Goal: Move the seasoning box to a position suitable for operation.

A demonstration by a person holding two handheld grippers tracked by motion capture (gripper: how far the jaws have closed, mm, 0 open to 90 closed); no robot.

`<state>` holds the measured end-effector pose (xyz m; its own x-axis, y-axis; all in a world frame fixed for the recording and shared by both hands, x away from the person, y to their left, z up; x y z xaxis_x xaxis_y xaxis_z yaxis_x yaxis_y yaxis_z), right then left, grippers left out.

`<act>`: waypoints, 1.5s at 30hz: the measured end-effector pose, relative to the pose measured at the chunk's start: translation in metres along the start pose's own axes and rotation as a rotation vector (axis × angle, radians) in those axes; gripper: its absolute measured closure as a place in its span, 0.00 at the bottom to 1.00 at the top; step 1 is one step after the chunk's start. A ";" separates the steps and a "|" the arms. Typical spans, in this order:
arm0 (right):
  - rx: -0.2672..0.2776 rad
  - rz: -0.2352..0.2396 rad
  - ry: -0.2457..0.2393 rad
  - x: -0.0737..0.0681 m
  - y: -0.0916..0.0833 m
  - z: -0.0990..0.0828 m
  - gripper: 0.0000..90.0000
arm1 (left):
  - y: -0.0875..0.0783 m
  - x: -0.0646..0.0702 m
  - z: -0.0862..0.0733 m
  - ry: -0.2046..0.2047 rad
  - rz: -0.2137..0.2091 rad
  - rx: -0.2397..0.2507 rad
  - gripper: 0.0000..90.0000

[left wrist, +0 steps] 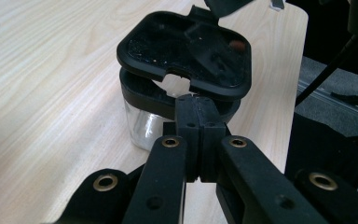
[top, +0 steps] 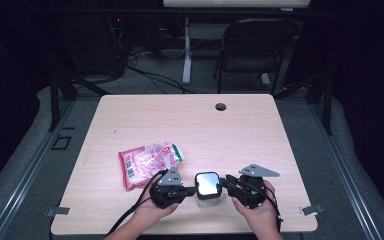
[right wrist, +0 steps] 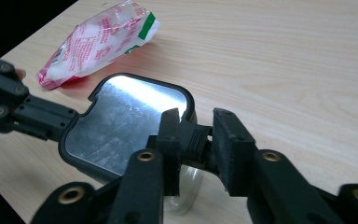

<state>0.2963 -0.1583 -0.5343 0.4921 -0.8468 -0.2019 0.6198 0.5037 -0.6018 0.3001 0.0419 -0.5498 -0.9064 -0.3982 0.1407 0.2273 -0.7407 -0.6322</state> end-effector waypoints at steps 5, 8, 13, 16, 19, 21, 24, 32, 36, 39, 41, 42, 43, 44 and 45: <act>0.004 0.039 -0.066 -0.009 -0.007 -0.002 0.70 | -0.002 0.000 0.005 0.003 -0.001 0.008 1.00; -0.003 0.063 -0.086 -0.014 -0.009 -0.006 0.65 | -0.002 0.000 0.008 0.003 -0.004 0.013 1.00; -0.004 0.084 -0.138 -0.019 -0.011 -0.011 0.57 | -0.003 0.000 0.014 0.003 -0.009 0.026 1.00; -0.003 0.095 -0.163 -0.024 -0.010 -0.013 0.56 | -0.002 0.000 0.017 0.000 -0.008 0.024 1.00; -0.009 0.090 -0.185 -0.027 -0.010 -0.015 0.55 | -0.001 -0.001 0.020 -0.004 -0.007 0.024 1.00; -0.004 0.088 -0.184 -0.028 -0.010 -0.014 0.55 | -0.001 -0.001 0.021 -0.005 -0.005 0.024 1.00; 0.006 0.081 -0.189 -0.029 -0.010 -0.013 0.53 | -0.001 -0.001 0.024 -0.009 -0.004 0.021 1.00; 0.026 0.050 -0.226 -0.035 -0.009 -0.011 0.47 | 0.000 0.001 0.030 -0.011 -0.004 0.031 1.00; 0.023 0.025 -0.245 -0.037 -0.005 -0.011 0.47 | -0.001 0.003 0.032 -0.004 -0.004 0.034 1.00; 0.027 0.010 -0.241 -0.036 -0.002 -0.010 0.46 | -0.001 0.004 0.034 0.000 -0.005 0.042 1.00; 0.028 0.001 -0.244 -0.036 0.001 -0.010 0.46 | -0.001 0.003 0.034 0.002 0.000 0.043 1.00; 0.031 -0.009 -0.244 -0.036 0.002 -0.010 0.46 | -0.002 0.003 0.034 0.002 0.005 0.040 1.00; 0.029 -0.011 -0.241 -0.035 0.003 -0.011 0.46 | -0.002 0.001 0.034 0.004 0.014 0.045 1.00; 0.031 -0.010 -0.239 -0.034 0.002 -0.011 0.46 | -0.002 0.000 0.033 0.009 0.033 0.043 1.00; 0.039 -0.008 -0.232 -0.034 0.003 -0.011 0.46 | -0.002 -0.002 0.033 0.014 0.061 0.040 0.97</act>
Point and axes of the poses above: each handheld gripper's, and its own axes: y roughly forward along the jaws, z roughly out of its top, x roughly to its right, the point moved 5 cm from there along y, roughly forward along the jaws, and after that the axes turned 2 degrees about -x, right-handed, at the moved point
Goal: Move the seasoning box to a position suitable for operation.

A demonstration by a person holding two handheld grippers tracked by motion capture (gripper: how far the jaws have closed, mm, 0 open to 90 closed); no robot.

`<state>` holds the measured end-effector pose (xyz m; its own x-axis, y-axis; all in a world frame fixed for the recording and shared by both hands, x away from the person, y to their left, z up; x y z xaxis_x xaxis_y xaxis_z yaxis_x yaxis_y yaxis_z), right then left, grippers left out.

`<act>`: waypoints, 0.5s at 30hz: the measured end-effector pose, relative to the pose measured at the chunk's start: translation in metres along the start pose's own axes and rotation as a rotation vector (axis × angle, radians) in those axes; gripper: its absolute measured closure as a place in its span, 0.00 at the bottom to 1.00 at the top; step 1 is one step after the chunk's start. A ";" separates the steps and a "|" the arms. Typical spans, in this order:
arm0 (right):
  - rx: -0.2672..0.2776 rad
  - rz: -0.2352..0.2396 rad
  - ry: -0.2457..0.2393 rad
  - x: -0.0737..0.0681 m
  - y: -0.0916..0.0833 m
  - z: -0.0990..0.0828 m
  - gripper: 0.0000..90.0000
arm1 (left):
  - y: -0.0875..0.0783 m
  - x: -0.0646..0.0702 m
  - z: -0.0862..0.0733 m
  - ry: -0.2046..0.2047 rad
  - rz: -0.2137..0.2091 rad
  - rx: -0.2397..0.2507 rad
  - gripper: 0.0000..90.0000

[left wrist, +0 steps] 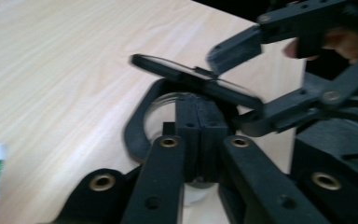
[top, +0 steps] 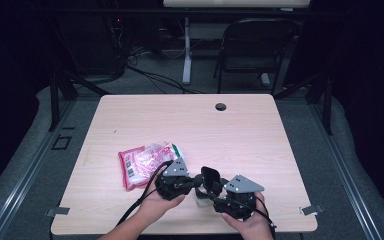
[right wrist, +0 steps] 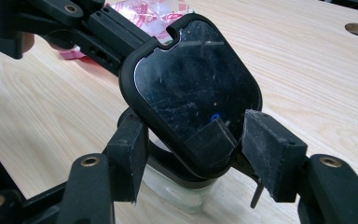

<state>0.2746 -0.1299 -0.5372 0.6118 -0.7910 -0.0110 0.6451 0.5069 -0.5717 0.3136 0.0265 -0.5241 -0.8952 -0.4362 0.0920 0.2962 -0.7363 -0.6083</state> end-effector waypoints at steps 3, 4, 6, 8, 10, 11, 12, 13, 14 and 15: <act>0.002 0.008 0.012 0.001 -0.001 0.000 0.47 | 0.002 -0.005 -0.002 -0.003 0.028 -0.012 0.92; 0.002 0.010 0.015 0.001 -0.001 0.000 0.47 | 0.005 -0.010 -0.005 -0.015 0.054 -0.013 0.89; 0.000 0.010 0.015 0.002 -0.002 0.000 0.47 | 0.008 -0.014 -0.008 -0.037 0.058 -0.019 0.86; 0.000 0.010 0.015 0.002 -0.002 0.000 0.47 | 0.010 -0.019 -0.011 -0.048 0.066 -0.028 0.84; 0.005 0.011 0.018 0.002 -0.001 -0.001 0.47 | 0.013 -0.022 -0.012 -0.066 0.072 -0.023 0.82; 0.007 0.012 0.019 0.002 -0.001 -0.001 0.47 | 0.013 -0.023 -0.013 -0.070 0.068 -0.026 0.81; 0.008 0.012 0.021 0.002 -0.001 -0.001 0.47 | 0.013 -0.023 -0.013 -0.070 0.068 -0.026 0.80; 0.011 0.011 0.021 0.003 -0.001 -0.001 0.48 | 0.014 -0.024 -0.013 -0.084 0.057 -0.018 0.80; 0.010 0.011 0.022 0.003 -0.001 -0.001 0.48 | 0.014 -0.024 -0.013 -0.084 0.056 -0.018 0.80; 0.006 0.013 0.021 0.003 -0.002 -0.001 0.48 | 0.014 -0.024 -0.013 -0.081 0.054 -0.018 0.80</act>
Point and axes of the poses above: each handheld gripper's, and its own axes: y roughly forward along the jaws, z roughly out of its top, x roughly to its right, the point moved 5 cm from there along y, roughly forward along the jaws, and after that the axes turned 2 degrees about -x, right-handed, at the moved point
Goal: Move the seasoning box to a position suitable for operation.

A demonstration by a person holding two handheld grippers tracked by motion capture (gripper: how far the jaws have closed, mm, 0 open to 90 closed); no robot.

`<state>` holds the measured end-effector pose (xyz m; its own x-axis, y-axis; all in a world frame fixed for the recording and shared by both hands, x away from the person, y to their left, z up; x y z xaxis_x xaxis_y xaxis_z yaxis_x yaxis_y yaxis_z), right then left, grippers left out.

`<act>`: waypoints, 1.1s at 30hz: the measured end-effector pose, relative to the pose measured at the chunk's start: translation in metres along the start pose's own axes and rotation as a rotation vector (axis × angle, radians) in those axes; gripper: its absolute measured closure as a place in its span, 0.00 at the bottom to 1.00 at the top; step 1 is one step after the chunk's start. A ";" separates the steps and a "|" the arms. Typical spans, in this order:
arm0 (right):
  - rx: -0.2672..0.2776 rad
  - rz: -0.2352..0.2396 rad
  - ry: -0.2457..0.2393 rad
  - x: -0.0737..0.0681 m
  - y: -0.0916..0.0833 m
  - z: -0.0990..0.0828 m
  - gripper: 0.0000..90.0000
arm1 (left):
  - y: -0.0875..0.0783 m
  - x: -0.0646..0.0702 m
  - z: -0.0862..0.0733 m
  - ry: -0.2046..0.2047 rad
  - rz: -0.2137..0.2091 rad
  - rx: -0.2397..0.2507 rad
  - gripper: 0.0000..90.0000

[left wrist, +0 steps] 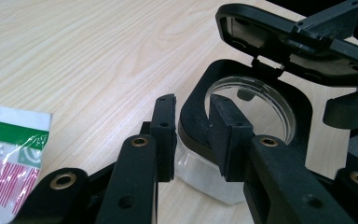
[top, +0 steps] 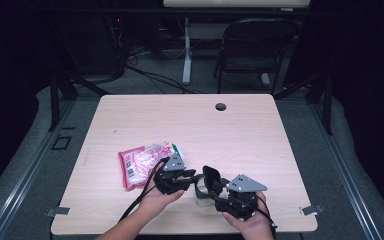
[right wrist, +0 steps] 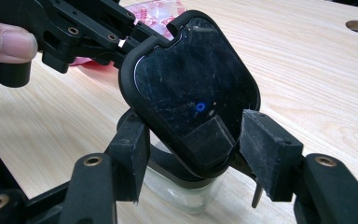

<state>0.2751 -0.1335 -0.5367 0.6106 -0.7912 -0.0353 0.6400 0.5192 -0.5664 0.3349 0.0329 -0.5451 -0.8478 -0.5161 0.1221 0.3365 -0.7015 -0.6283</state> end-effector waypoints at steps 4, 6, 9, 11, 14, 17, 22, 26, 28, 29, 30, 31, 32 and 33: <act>0.006 0.004 0.010 0.001 0.000 0.000 0.49 | 0.002 0.002 0.000 -0.004 -0.014 0.004 0.78; 0.005 0.001 0.011 0.001 0.000 0.000 0.49 | 0.002 0.002 0.000 -0.001 -0.013 0.003 0.77; 0.009 -0.001 0.023 0.002 0.000 0.000 0.52 | 0.007 0.004 -0.001 0.024 0.007 0.003 0.77; 0.006 -0.004 0.023 0.004 -0.001 -0.001 0.53 | 0.007 0.005 -0.001 0.030 0.009 -0.002 0.77; 0.013 -0.004 0.032 0.005 -0.002 -0.001 0.56 | 0.008 0.004 -0.001 0.021 0.010 -0.001 0.77; 0.020 -0.006 0.036 0.007 -0.003 -0.001 0.60 | 0.009 0.004 -0.001 0.023 0.012 0.005 0.77; 0.031 -0.007 0.044 0.012 -0.007 -0.003 0.69 | 0.009 0.004 -0.002 0.025 0.012 0.009 0.77; 0.031 -0.016 0.056 0.016 -0.010 -0.004 0.75 | 0.009 0.004 -0.002 0.019 0.012 0.014 0.77; 0.032 -0.020 0.073 0.018 -0.011 -0.005 0.79 | 0.009 0.004 -0.002 0.021 0.011 0.013 0.77; 0.029 -0.024 0.087 0.020 -0.012 -0.005 0.81 | 0.009 0.003 -0.002 0.021 0.011 0.013 0.77; 0.022 -0.029 0.097 0.022 -0.014 -0.006 0.83 | 0.009 0.003 -0.002 0.020 0.011 0.013 0.77; 0.019 -0.028 0.111 0.024 -0.014 -0.006 0.84 | 0.009 0.003 -0.002 0.022 0.011 0.014 0.77; 0.018 -0.019 0.127 0.026 -0.015 -0.007 0.84 | 0.009 0.003 -0.002 0.023 0.012 0.012 0.77; 0.021 -0.007 0.150 0.027 -0.015 -0.008 0.85 | 0.009 0.004 -0.002 0.021 0.014 0.015 0.77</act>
Point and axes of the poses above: each handheld gripper's, and its own axes: y roughly forward along the jaws, z roughly out of its top, x roughly to its right, the point moved 5 cm from there along y, roughly forward along the jaws, and after that the axes turned 2 degrees about -x, right-handed, at the moved point
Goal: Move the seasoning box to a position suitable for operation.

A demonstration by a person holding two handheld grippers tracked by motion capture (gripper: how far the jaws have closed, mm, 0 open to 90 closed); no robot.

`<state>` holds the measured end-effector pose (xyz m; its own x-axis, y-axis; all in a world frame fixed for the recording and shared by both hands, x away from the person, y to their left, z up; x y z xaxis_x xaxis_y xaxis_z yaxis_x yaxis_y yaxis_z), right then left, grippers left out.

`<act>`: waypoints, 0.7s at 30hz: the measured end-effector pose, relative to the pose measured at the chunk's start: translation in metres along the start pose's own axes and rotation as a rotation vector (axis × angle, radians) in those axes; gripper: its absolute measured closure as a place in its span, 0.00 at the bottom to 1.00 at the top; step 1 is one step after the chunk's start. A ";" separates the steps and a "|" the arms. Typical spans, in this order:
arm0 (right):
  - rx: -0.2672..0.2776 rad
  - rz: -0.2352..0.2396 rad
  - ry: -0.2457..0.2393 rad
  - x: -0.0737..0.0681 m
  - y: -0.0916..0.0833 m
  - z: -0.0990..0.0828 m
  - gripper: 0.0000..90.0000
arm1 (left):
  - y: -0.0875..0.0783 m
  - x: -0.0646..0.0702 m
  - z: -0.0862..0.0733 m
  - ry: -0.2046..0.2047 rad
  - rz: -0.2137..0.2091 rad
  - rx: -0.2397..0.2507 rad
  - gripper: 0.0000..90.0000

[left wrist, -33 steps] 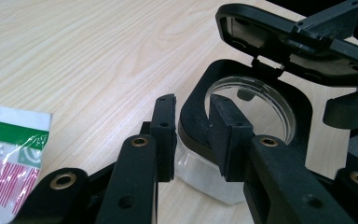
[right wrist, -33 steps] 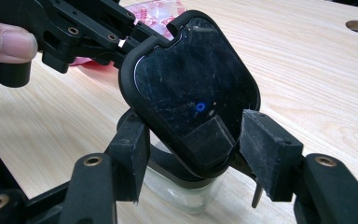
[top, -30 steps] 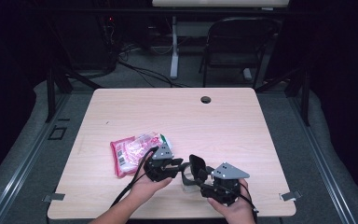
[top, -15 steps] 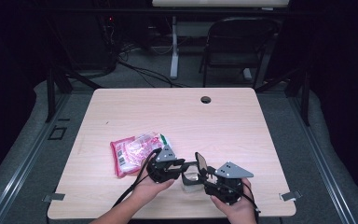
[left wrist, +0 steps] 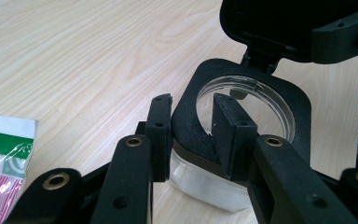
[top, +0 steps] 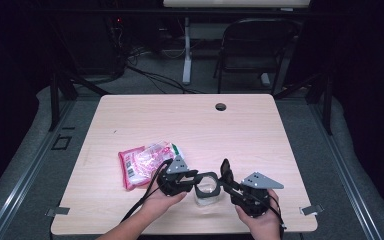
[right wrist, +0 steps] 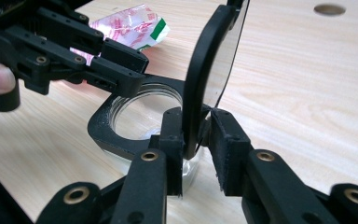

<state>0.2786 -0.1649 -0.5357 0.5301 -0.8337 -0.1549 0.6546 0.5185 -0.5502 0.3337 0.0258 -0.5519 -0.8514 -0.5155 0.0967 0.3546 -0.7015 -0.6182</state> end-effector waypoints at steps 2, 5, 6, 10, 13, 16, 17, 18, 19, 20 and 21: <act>-0.001 0.008 0.029 0.003 0.000 -0.001 0.86 | 0.000 0.000 0.000 0.004 -0.002 -0.001 0.76; 0.000 0.006 0.040 0.005 0.000 0.000 0.87 | 0.000 0.001 0.000 0.002 -0.005 -0.001 0.76; 0.004 0.000 0.042 0.005 0.000 0.000 0.88 | 0.000 0.002 0.000 -0.003 -0.008 -0.001 0.76; 0.021 -0.023 0.063 0.007 0.002 0.002 0.92 | -0.002 0.003 0.001 -0.010 -0.026 0.009 0.81; 0.027 -0.016 0.074 0.009 0.004 0.004 0.94 | -0.003 0.003 0.000 -0.014 -0.036 0.007 0.85; 0.038 -0.012 0.077 0.012 0.010 0.008 0.95 | -0.004 0.003 -0.001 -0.008 -0.017 0.010 0.84; 0.034 -0.012 0.069 0.013 0.012 0.010 0.95 | -0.005 0.003 -0.002 -0.011 -0.014 0.015 0.84; 0.038 -0.008 0.065 0.013 0.014 0.011 0.95 | -0.007 0.002 -0.002 -0.013 -0.005 0.014 0.83; 0.036 -0.002 0.052 0.014 0.015 0.013 0.95 | -0.009 0.001 -0.003 -0.017 -0.010 0.020 0.82; 0.038 0.004 0.042 0.014 0.017 0.015 0.95 | -0.011 0.001 -0.004 -0.021 -0.006 0.026 0.81; 0.037 0.009 0.038 0.015 0.018 0.017 0.95 | -0.014 -0.001 -0.005 -0.022 0.000 0.026 0.80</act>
<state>0.3080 -0.1650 -0.5343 0.5159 -0.8350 -0.1912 0.6694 0.5322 -0.5183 0.3273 0.0384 -0.5467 -0.8429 -0.5259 0.1139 0.3648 -0.7141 -0.5975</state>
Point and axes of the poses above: each handheld gripper's, and its own axes: y roughly forward along the jaws, z roughly out of its top, x roughly to its right, the point moved 5 cm from there along y, roughly forward along the jaws, and after that the axes turned 2 degrees about -x, right-handed, at the moved point
